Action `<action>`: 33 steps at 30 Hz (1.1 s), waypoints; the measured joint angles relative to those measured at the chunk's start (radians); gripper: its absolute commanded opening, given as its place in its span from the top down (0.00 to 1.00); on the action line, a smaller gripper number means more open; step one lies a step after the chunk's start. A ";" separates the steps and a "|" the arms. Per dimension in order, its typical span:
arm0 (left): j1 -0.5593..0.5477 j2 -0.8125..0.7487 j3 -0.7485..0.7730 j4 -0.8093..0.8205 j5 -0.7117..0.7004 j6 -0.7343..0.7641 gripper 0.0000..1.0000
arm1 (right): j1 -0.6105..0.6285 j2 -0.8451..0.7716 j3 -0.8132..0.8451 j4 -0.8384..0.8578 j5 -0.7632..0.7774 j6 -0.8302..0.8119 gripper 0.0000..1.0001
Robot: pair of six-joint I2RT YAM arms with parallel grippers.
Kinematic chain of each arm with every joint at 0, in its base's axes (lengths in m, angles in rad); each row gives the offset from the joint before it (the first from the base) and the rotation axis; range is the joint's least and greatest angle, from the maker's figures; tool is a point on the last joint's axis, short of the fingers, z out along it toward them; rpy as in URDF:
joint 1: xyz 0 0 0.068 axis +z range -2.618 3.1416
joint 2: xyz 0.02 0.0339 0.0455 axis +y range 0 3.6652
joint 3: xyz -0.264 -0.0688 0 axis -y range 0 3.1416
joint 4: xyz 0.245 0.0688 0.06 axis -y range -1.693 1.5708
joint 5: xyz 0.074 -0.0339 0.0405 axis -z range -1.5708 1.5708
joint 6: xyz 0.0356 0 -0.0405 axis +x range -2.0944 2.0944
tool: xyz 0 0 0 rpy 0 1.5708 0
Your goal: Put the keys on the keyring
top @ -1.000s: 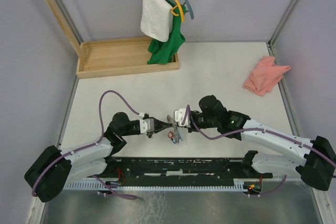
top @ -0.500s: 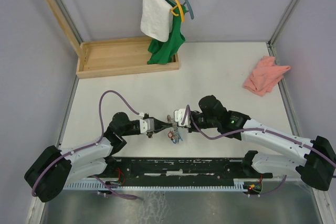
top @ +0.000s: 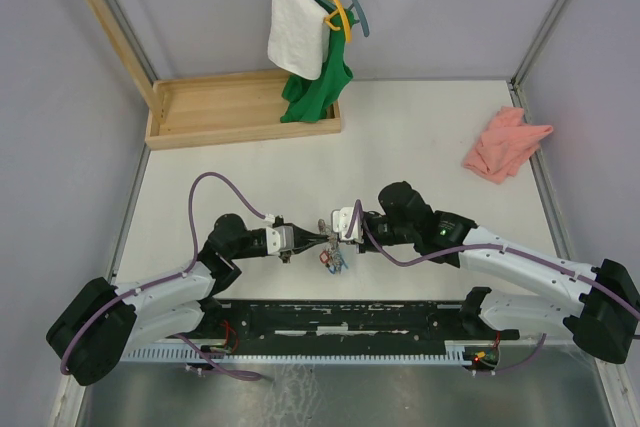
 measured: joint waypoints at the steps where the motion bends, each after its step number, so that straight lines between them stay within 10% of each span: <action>1: 0.000 0.000 0.000 0.000 0.000 0.000 0.97 | 0.000 0.000 0.000 0.000 0.000 0.000 0.99; 33: 0.000 0.002 0.009 -0.003 -0.003 -0.002 0.97 | 0.018 0.000 0.000 0.032 0.014 0.019 0.99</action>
